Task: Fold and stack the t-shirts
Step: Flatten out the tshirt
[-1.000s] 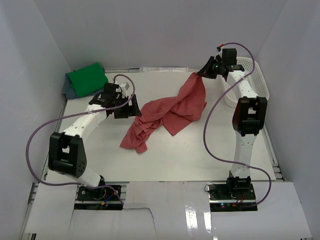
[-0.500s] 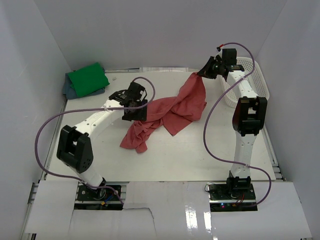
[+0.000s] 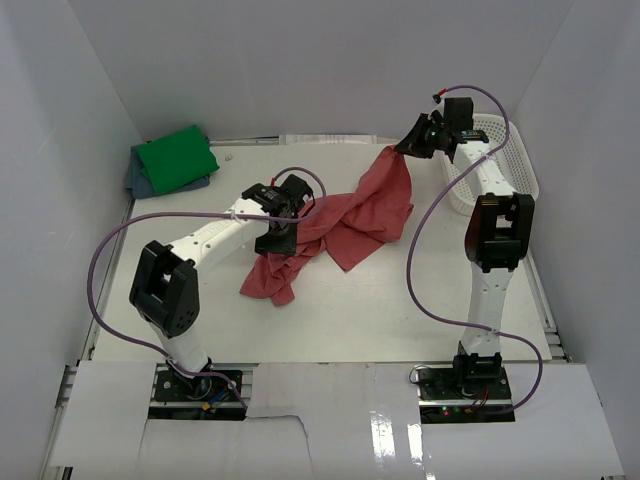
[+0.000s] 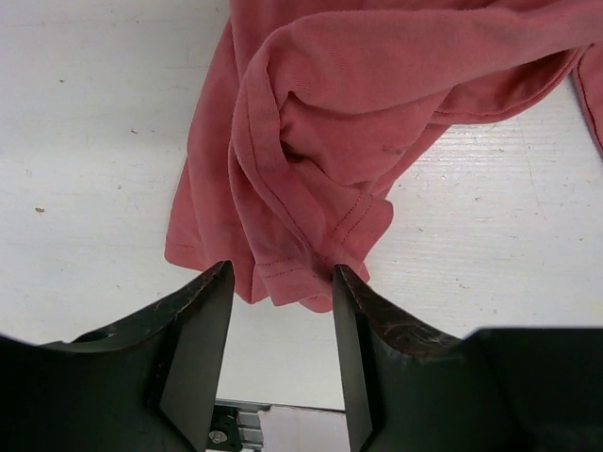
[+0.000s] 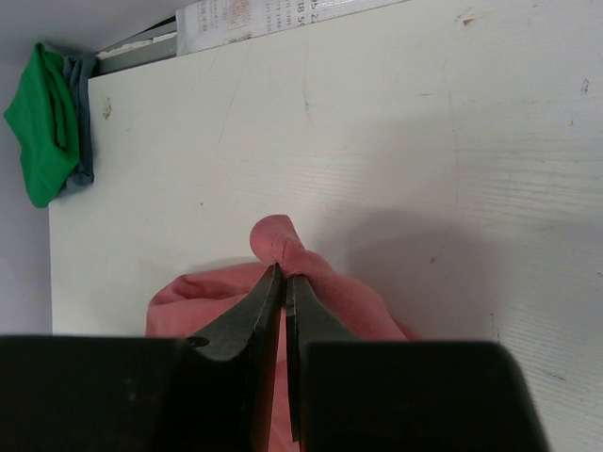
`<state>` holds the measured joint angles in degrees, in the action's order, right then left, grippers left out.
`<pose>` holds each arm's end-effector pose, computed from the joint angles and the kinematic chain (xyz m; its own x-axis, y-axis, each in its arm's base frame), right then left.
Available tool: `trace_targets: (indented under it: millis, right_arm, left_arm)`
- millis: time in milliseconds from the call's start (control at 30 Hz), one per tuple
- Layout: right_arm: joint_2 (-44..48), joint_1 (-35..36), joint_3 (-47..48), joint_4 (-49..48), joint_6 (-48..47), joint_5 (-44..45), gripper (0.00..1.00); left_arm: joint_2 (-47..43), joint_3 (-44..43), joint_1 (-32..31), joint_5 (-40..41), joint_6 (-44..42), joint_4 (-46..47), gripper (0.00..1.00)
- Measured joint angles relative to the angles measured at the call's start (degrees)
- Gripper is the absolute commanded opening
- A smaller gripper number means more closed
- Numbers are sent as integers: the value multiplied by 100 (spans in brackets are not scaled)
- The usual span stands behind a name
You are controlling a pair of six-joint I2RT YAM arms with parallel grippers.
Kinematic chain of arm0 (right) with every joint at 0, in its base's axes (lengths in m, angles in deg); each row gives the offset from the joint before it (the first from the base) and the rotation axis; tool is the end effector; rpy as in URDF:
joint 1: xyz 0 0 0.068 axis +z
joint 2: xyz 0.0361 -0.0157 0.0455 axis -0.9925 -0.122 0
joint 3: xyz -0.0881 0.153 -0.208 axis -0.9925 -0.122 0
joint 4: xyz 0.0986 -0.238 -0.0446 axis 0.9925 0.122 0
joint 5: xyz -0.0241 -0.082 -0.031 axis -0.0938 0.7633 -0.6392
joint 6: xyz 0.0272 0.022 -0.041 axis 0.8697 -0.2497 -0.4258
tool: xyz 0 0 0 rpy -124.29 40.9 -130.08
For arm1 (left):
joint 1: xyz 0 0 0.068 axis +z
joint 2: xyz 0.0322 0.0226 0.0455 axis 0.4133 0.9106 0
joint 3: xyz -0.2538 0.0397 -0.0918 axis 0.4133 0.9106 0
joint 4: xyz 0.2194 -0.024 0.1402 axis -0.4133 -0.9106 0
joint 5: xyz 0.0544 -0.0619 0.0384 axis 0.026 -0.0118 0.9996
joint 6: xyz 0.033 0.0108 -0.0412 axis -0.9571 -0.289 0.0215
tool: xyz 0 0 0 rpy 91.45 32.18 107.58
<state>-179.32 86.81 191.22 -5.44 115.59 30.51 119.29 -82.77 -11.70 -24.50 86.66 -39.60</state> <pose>0.5191 0.0503 0.2734 -0.6761 0.3628 -0.6413 -0.1340 0.7953 0.5912 0.2775 -0.1896 0.2566 -0.9413 0.0952 -0.3239 0.0527 0.9891 0.1377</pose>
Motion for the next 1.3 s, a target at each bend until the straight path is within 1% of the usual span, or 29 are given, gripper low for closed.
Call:
trace_targets:
  millis: [400, 533, 567, 600, 667, 733, 867, 933, 1167, 1233, 1267, 1300]
  right_arm:
    - [0, 2, -79, 15, -17, -4, 8]
    - [0, 0, -79, 15, -15, -4, 8]
    - [0, 0, -79, 15, -15, -4, 8]
    - [0, 0, -79, 15, -15, -4, 8]
    - [0, 0, -79, 17, -15, -4, 8]
    - [0, 0, -81, 15, -15, -4, 8]
    - [0, 0, -79, 15, -15, -7, 9]
    - [0, 0, -79, 17, -15, -7, 9]
    - [0, 0, -79, 17, -15, -24, 9]
    - [0, 0, -79, 15, -15, -26, 9]
    - [0, 0, -79, 17, -15, -28, 9]
    - [0, 2, -79, 17, -15, -28, 9]
  left_arm:
    - [243, 0, -190, 7, 205, -26, 62]
    - [313, -13, -203, 7, 210, -26, 61]
    - [328, -15, -212, 7, 212, -28, 59]
    - [343, -15, -219, 7, 219, -26, 53]
    - [387, -15, -229, 2, 243, -24, 48]
    - [422, -15, -236, 2, 245, -24, 40]
    - [468, -28, -249, 0, 249, -24, 38]
    - [472, -63, -267, 0, 247, -24, 34]
    - [472, -149, -302, 2, 247, -22, 35]
    - [474, -149, -302, 7, 249, -22, 32]
    - [472, -149, -299, 11, 251, -22, 26]
    - [474, -149, -302, 20, 267, -22, 23]
